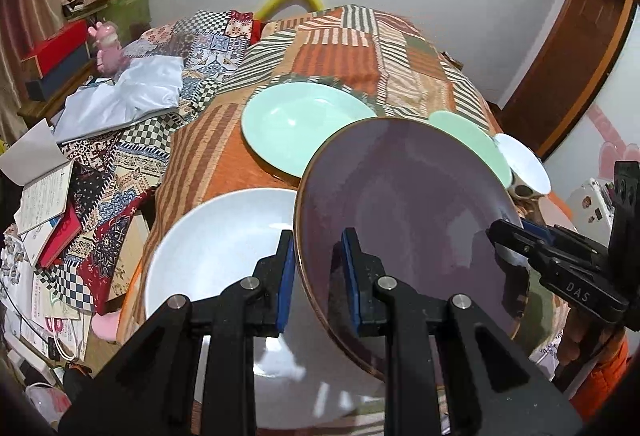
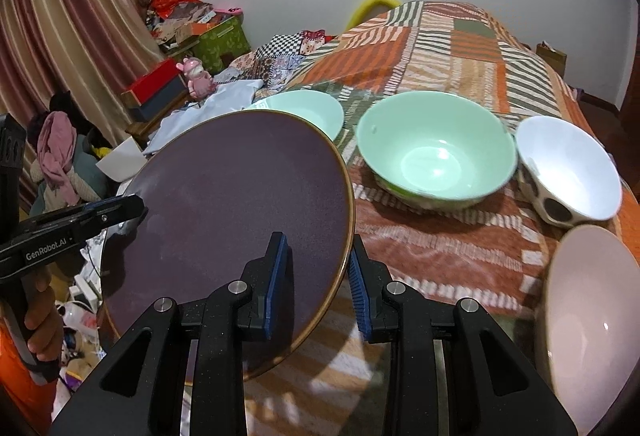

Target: Organize plates and bowls

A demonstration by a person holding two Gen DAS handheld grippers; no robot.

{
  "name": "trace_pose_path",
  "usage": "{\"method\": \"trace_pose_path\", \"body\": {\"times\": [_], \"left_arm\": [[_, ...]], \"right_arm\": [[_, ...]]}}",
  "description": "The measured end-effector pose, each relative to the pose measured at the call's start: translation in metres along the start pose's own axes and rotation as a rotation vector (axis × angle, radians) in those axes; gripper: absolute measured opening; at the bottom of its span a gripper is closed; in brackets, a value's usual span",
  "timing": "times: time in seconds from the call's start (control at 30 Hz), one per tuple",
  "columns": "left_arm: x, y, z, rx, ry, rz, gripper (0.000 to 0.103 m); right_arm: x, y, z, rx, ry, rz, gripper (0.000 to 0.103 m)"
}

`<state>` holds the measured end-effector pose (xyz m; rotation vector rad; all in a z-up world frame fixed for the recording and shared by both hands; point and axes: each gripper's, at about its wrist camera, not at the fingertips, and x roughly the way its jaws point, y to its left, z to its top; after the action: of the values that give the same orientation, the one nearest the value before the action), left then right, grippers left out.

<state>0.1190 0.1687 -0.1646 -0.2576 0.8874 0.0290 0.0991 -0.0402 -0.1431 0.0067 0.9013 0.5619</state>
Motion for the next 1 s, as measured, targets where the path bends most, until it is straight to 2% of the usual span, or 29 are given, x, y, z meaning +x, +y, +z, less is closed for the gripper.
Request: {"method": "trace_pose_path", "body": {"times": [0.53, 1.0], "left_arm": [[-0.007, -0.052, -0.023, 0.050, 0.018, -0.029, 0.022], [0.021, -0.077, -0.038, 0.074, 0.096, -0.049, 0.022]], "right_arm": [[-0.032, -0.031, -0.030, 0.070, -0.007, -0.029, 0.027], [-0.040, -0.052, -0.053, 0.128, 0.004, -0.070, 0.027]]}}
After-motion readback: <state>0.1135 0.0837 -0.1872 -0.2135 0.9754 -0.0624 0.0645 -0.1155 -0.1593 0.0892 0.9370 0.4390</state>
